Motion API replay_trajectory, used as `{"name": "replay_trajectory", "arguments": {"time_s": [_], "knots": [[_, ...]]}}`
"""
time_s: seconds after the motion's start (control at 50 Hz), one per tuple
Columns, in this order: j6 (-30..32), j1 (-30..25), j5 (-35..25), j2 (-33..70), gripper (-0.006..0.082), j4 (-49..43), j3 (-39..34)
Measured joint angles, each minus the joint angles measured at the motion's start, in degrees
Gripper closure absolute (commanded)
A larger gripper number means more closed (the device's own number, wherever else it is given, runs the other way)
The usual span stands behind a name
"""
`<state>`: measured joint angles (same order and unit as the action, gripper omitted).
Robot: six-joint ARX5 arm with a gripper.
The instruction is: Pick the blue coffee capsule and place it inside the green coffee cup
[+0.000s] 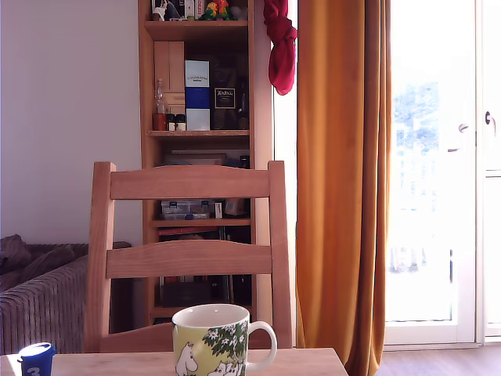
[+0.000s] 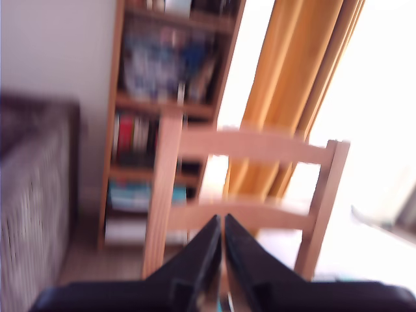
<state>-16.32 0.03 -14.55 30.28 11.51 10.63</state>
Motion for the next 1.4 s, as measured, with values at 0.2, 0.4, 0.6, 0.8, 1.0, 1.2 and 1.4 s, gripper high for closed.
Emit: {"name": "replay_trajectory", "arguments": {"time_s": [0.2, 0.4, 0.6, 0.8, 1.0, 1.2, 1.4], "knots": [[0.6, 0.0, -0.9, 13.9, 0.0303, 0.1, 0.0], [4.9, -1.5, -2.8, 26.0, 0.0185, 2.3, 0.0], [7.3, -3.4, -2.8, 36.1, 0.0183, 8.1, 0.0], [9.7, -3.8, -1.7, 44.6, 0.0183, 14.1, 0.2], [12.9, -3.8, -1.6, 53.0, 0.0184, 14.7, 4.2], [13.9, -3.8, -1.6, 59.9, 0.0184, 15.3, 10.7], [14.8, -3.8, -1.8, 66.5, 0.0183, 13.9, 14.9]]}}
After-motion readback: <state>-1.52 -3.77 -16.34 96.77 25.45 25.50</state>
